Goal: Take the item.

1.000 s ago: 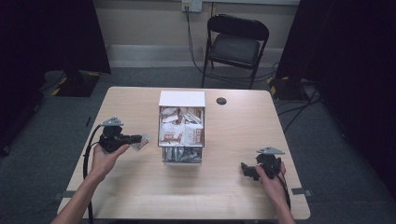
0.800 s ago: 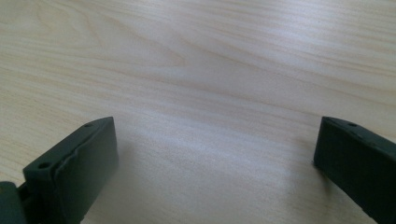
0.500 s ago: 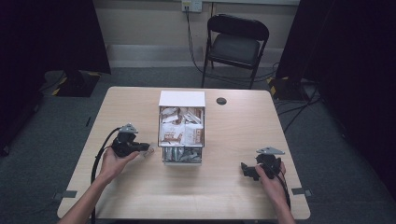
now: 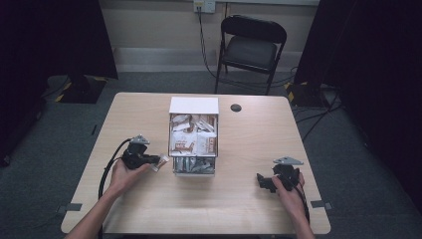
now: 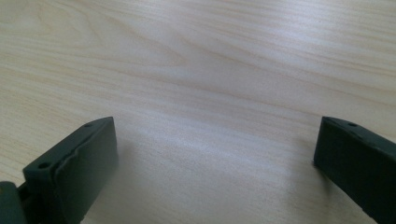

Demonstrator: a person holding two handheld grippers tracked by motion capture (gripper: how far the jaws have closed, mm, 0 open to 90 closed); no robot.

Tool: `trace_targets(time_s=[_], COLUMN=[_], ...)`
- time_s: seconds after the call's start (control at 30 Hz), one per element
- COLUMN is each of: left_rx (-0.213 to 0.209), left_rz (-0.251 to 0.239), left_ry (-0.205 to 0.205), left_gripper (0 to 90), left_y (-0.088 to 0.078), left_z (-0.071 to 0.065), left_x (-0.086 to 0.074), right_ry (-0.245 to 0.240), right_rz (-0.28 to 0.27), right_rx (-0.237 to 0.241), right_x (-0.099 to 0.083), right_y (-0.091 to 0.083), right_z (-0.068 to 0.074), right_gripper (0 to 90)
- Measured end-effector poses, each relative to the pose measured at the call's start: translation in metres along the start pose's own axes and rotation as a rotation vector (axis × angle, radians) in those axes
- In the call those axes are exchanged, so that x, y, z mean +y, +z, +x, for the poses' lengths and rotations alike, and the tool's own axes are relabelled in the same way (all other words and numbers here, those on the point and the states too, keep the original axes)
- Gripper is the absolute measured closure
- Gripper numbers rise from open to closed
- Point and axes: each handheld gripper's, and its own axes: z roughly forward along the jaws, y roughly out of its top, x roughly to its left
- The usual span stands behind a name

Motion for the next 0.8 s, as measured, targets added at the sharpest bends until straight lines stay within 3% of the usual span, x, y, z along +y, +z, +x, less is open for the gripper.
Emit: trace_targets(time_s=[0.23,0.37,0.47,0.57,0.6,0.67,0.73,0.8], left_rx=[-0.031,-0.035,-0.001,0.0,0.001,-0.001,0.009,0.014], left_rz=[-0.008,-0.014,-0.013,-0.033,-0.038,-0.039,-0.039,-0.049], left_ry=[-0.058,-0.068,-0.054,-0.056,-0.063,-0.071,-0.081,-0.081], left_gripper=[86.4,81.1,70.2,64.3,56.5,53.5,42.0,38.3], left_y=[0.002,0.003,0.002,0.0,-0.001,-0.003,-0.005,-0.008], left_z=[0.007,0.009,0.009,0.009,0.01,0.012,0.014,0.015], left_x=[-0.004,-0.005,-0.004,-0.004,-0.004,-0.004,-0.004,-0.004], right_ry=[0.0,0.0,0.0,0.0,0.0,0.0,0.0,0.0], right_rz=[0.0,0.0,0.0,0.0,0.0,0.0,0.0,0.0], right_rx=[0.0,0.0,0.0,0.0,0.0,0.0,0.0,0.0], right_x=[0.0,0.0,0.0,0.0,0.0,0.0,0.0,0.0], right_y=[0.0,0.0,0.0,0.0,0.0,0.0,0.0,0.0], right_z=[0.0,0.0,0.0,0.0,0.0,0.0,0.0,0.0], right_gripper=[0.0,0.0,0.0,0.0,0.0,0.0,0.0,0.0])
